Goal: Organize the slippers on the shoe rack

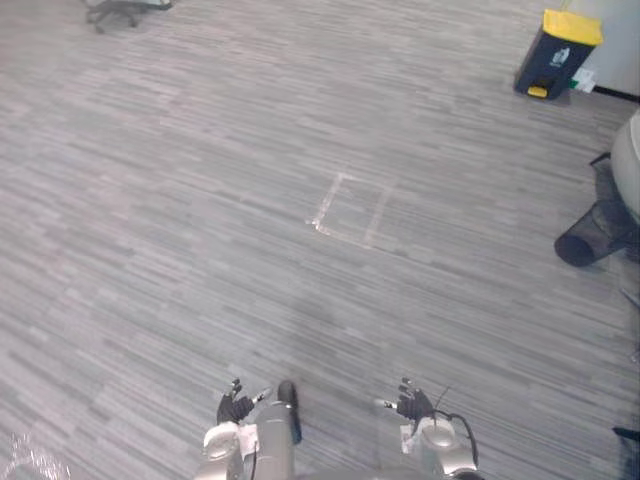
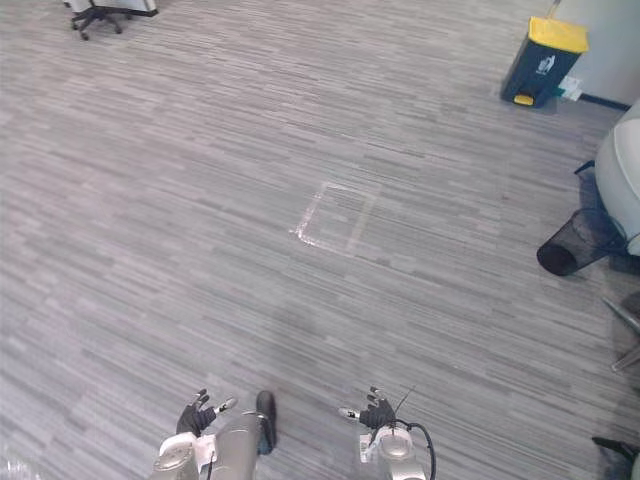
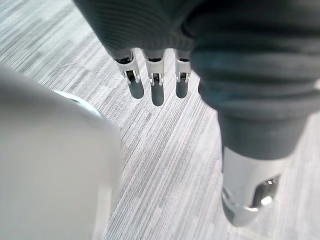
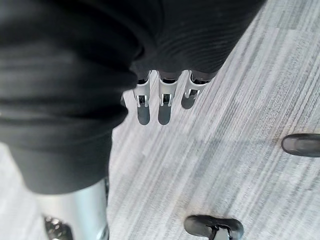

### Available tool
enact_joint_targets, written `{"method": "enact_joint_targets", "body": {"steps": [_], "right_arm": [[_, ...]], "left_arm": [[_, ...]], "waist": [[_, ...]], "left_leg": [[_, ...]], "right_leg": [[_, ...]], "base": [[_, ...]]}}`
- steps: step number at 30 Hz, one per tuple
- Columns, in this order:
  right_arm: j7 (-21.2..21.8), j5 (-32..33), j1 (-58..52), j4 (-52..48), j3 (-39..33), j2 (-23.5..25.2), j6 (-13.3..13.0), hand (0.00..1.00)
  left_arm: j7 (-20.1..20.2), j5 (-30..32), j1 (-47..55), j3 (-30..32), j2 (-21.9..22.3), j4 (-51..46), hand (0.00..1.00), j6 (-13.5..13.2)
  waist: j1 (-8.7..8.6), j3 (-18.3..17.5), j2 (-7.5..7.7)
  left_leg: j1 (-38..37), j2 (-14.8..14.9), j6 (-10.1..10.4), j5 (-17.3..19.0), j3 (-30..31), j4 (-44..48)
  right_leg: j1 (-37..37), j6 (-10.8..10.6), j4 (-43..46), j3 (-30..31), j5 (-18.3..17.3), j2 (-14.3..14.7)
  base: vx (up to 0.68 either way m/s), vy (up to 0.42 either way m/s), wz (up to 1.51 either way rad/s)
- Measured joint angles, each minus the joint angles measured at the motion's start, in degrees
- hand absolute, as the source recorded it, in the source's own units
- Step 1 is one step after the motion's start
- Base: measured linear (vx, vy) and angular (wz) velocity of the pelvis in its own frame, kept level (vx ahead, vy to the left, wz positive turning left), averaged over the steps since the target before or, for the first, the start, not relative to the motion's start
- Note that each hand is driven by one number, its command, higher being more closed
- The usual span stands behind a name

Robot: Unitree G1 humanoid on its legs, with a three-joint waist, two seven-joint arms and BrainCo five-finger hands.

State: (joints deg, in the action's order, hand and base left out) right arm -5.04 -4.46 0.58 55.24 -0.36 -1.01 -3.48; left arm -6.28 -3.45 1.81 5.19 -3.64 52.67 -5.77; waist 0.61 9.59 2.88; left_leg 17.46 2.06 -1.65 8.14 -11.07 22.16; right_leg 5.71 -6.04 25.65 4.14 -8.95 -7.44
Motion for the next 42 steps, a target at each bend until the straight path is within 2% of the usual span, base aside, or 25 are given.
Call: {"method": "enact_joint_targets", "body": {"steps": [1,2,3,5,6,10,12,13,14,16,18,19,22,25,28,29,30,31,32,35,36,37,38,39,42], "right_arm": [[0.0,-0.01,-0.03,0.06,-0.13,0.01,0.0,0.0],[0.06,-0.04,-0.05,0.59,-0.15,0.08,0.02,0.0],[0.21,-0.08,-0.33,0.63,0.0,0.07,0.01,0.0],[0.37,-0.08,-0.24,-0.24,0.3,-0.43,-0.17,0.0],[0.43,-0.09,0.15,-0.36,0.77,-0.73,-0.5,0.0],[0.39,-0.07,1.63,-0.48,0.68,-0.95,-0.69,0.0],[0.42,0.08,1.23,-0.22,0.77,-1.22,-0.42,0.0],[0.43,0.29,0.91,-0.26,0.59,-1.17,-0.46,0.0],[0.37,-0.02,1.55,-0.1,0.58,-1.78,-0.23,0.0],[0.4,-0.29,1.7,-0.47,-0.14,-1.83,-0.05,0.0],[0.37,-0.55,1.53,-0.67,-1.59,-1.77,0.14,0.0],[0.31,-0.49,0.84,-1.45,-1.39,-2.16,0.41,0.0],[0.29,-0.31,-0.55,-2.49,-0.78,-0.31,0.74,0.0],[0.27,0.02,-0.64,-1.26,-0.94,-0.03,0.84,0.0],[0.15,0.06,0.07,-0.19,-1.75,-0.15,1.07,0.0],[-0.04,0.01,0.55,-0.14,-1.75,-0.65,1.06,0.0],[-0.11,-0.07,0.69,0.1,-1.66,-1.32,1.08,0.0],[-0.1,-0.08,0.71,0.33,-1.61,-1.4,1.08,0.0],[-0.08,-0.16,0.83,0.85,-1.25,-0.51,1.2,0.0],[-0.04,-0.22,-0.58,1.01,-1.51,-0.39,1.27,0.0],[-0.04,-0.55,-0.25,0.92,-1.32,-0.16,1.19,0.0],[0.0,-0.58,-0.05,0.8,-1.21,0.01,1.1,0.0],[0.01,-0.58,0.07,0.76,-1.1,0.02,1.0,0.0],[0.12,-0.57,0.54,0.8,-0.33,0.11,0.75,0.0],[0.12,-0.59,1.22,0.78,0.73,0.32,0.66,0.0]], "left_arm": [[-0.01,0.0,0.02,-0.09,-0.01,0.16,0.0,0.0],[-0.03,0.04,0.1,-0.31,-0.17,1.06,0.0,0.18],[-0.11,0.35,0.28,-1.31,-0.73,2.11,0.0,0.61],[-0.17,1.15,0.42,-2.22,-1.0,2.21,0.0,0.78],[-0.17,1.16,0.42,-2.25,-1.26,2.31,0.0,0.81],[-0.4,1.19,-0.72,-2.15,-1.91,2.4,0.0,0.87],[-0.63,1.75,-0.84,-2.66,-2.36,2.45,0.0,0.99],[-0.71,1.95,-0.8,-2.77,-2.33,2.67,0.0,1.0],[-0.83,2.26,-0.89,-2.72,-1.58,3.84,0.0,1.11],[-0.83,2.34,-0.71,-1.65,0.05,4.0,0.0,1.05],[-0.76,2.38,-0.57,0.58,1.25,3.81,0.0,1.11],[-0.71,2.45,0.3,2.49,2.92,2.76,0.0,1.14],[0.02,2.43,1.78,2.77,3.17,-0.45,0.0,1.11],[0.26,2.21,1.75,2.8,3.2,-1.31,0.0,1.07],[0.34,2.23,1.13,2.32,2.86,-1.47,0.0,0.99],[0.3,2.23,1.05,1.44,2.76,-1.36,0.0,0.88],[0.26,2.23,1.06,0.85,2.68,-1.19,0.0,0.89],[0.19,2.23,1.19,0.43,2.62,-0.89,0.0,0.9],[0.15,2.22,0.54,0.21,1.57,0.2,0.0,0.94],[0.06,2.24,-0.02,-0.77,0.42,2.02,0.0,1.07],[-0.01,2.3,0.52,-2.01,-0.81,3.37,0.0,1.25],[0.0,2.44,0.8,-2.57,-1.21,3.82,0.0,1.29],[0.0,2.48,0.82,-2.85,-1.37,4.04,0.0,1.27],[0.03,3.51,0.74,-4.4,-2.08,4.96,0.0,1.27],[0.04,3.96,0.37,-4.5,-2.24,5.34,0.0,1.34]], "waist": [[-0.04,0.02,0.1],[-0.19,0.18,0.61],[-0.65,0.38,0.43],[-0.76,0.75,-0.39],[-0.86,1.1,-1.27],[-2.41,1.31,-1.67],[-3.52,0.96,0.66],[-3.6,1.09,0.83],[-3.94,0.85,0.02],[-3.82,0.76,-2.15],[-3.82,0.92,-3.9],[-3.49,1.2,-5.25],[-1.71,1.15,-4.2],[-0.96,0.87,-3.84],[-0.37,1.15,-3.15],[-0.09,0.96,-3.47],[0.23,0.97,-4.09],[0.32,0.91,-4.09],[-0.21,0.53,-2.96],[0.33,0.82,-2.03],[0.18,0.89,-1.46],[-0.14,0.84,-1.36],[-0.13,0.88,-1.34],[-0.28,1.0,-1.56],[-0.67,1.14,-1.65]], "left_leg": [[-0.93,-0.22,-0.06,0.71,-0.09,-0.13],[-5.39,-1.08,-0.42,3.26,-0.54,-0.96],[-11.45,-1.72,-1.21,5.14,-0.63,-2.47],[-18.66,-1.39,-1.66,5.77,-0.96,-6.75],[-23.27,-0.57,-1.66,5.77,-1.06,-10.25],[-29.42,2.48,-0.45,7.1,-0.84,-14.13],[-33.91,0.6,1.38,8.18,-0.58,-17.71],[-34.93,0.56,2.19,8.67,-0.23,-17.81],[-36.5,2.25,3.32,9.37,0.61,-16.24],[-34.08,4.99,3.94,8.98,1.19,-7.69],[-28.1,8.56,7.29,4.69,3.49,9.69],[-21.98,11.75,9.22,-3.31,5.74,26.22],[-11.46,15.72,7.83,0.33,0.9,44.27],[-6.08,15.26,6.78,4.46,-1.81,39.92],[-2.39,8.72,6.73,6.26,-1.81,14.89],[-1.56,4.38,7.38,0.95,3.85,-3.84],[-1.52,3.75,8.32,-5.26,5.7,-6.65],[-1.89,3.37,7.4,-7.95,5.95,-6.71],[-1.74,1.44,4.84,-4.85,5.33,-4.66],[-5.37,0.92,1.67,0.53,1.72,-1.05],[-10.45,0.13,0.75,2.64,-0.76,-2.51],[-13.19,-0.03,0.43,3.49,-1.95,-3.54],[-14.75,-0.14,0.25,3.78,-2.52,-4.2],[-20.42,-0.31,0.17,3.94,-4.37,-7.9],[-25.25,0.35,0.17,3.94,-6.18,-11.88]], "right_leg": [[-0.91,-1.16,2.67,0.24,0.86,-0.07],[-5.86,-7.7,17.21,1.66,5.18,-0.58],[-11.08,-6.5,31.29,-0.19,3.55,-1.03],[-15.69,0.23,36.66,-5.07,-0.27,-1.38],[-18.19,2.84,34.57,-8.76,-2.79,-0.44],[-26.21,3.89,12.75,-15.72,-4.76,2.9],[-27.74,3.07,-12.19,-15.68,5.61,2.34],[-27.83,3.83,-11.81,-15.04,9.44,2.39],[-28.0,7.46,-8.44,-13.91,13.7,3.93],[-27.38,8.48,-5.51,-14.7,9.32,5.83],[-23.74,9.7,-5.0,-15.59,6.22,8.1],[-18.82,10.92,-6.68,-15.32,4.13,10.42],[-7.4,12.41,-11.45,-11.08,-0.41,12.38],[-1.25,11.59,-15.74,-8.28,-0.22,11.99],[3.69,10.39,-19.64,-5.19,-0.74,8.32],[4.86,8.36,-21.12,-3.07,-2.03,6.32],[5.76,7.17,-21.98,-1.87,-2.81,6.05],[6.15,6.72,-22.12,-1.15,-3.21,5.79],[5.95,5.86,-20.44,-0.47,-3.8,3.88],[-0.27,3.25,-1.19,1.61,-4.73,2.55],[-5.16,-1.93,12.82,1.68,-3.0,1.2],[-7.82,-3.0,19.43,1.14,-3.22,0.64],[-9.11,-2.49,22.08,0.3,-3.7,0.39],[-13.33,0.84,26.73,-4.59,-5.97,-0.3],[-17.52,3.59,22.27,-11.03,-7.79,0.47]], "base": [[0.71,0.258,-0.03],[0.58,0.167,-0.05],[0.69,0.184,-0.1],[0.52,0.08,-0.19],[0.51,0.046,-0.13],[0.49,-0.074,0.22],[0.54,-0.185,0.32],[0.59,-0.238,0.09],[0.62,-0.252,-0.14],[0.68,-0.265,-0.16],[0.6,-0.176,-0.1],[0.58,-0.107,-0.29],[0.63,-0.066,-0.47],[0.54,0.046,-0.57],[0.51,0.178,-0.67],[0.5,0.269,-0.75],[0.5,0.283,-0.82],[0.51,0.29,-0.42],[0.49,0.289,-0.26],[0.48,0.286,-0.43],[0.52,0.307,-0.8],[0.43,0.253,-0.62],[0.42,0.172,-0.63],[0.41,0.143,-0.54],[0.36,0.062,-0.41]]}}
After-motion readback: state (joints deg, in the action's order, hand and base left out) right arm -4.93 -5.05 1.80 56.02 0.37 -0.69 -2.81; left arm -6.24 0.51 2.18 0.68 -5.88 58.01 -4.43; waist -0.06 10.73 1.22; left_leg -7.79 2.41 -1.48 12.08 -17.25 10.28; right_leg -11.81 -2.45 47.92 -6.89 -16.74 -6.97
